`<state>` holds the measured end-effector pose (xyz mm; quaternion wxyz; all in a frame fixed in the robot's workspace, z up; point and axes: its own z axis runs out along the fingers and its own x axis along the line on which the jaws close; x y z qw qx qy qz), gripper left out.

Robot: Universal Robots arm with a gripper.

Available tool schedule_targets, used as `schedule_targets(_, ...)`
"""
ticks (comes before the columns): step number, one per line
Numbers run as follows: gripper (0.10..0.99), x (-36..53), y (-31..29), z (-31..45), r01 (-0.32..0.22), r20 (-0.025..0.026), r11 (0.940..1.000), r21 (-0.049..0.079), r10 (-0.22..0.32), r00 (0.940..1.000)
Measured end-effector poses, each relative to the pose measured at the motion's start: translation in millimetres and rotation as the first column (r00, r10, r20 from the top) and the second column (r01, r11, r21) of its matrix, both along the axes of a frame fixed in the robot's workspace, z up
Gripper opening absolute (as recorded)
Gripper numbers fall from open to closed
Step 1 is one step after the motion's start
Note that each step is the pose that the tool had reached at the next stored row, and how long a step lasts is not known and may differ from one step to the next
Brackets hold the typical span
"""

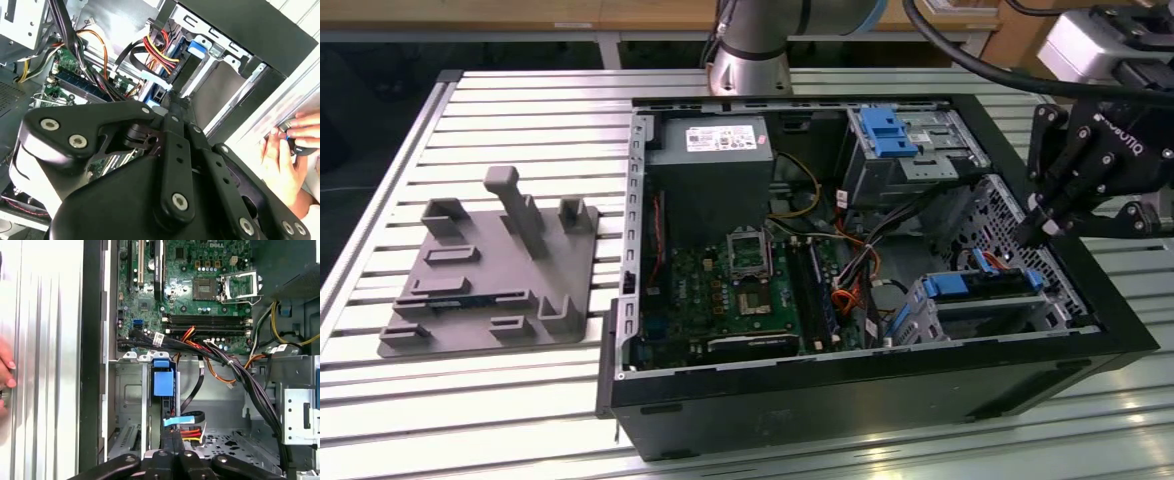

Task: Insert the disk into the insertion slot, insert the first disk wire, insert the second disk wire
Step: 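Insert the second disk wire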

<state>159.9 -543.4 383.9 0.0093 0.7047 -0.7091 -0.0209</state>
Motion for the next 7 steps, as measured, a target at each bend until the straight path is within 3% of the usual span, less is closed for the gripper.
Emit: schedule_targets(7, 0.106, 0.0, 0.0, 0.2, 0.000, 0.0000, 1.0000, -0.003, 0.000, 1.0000)
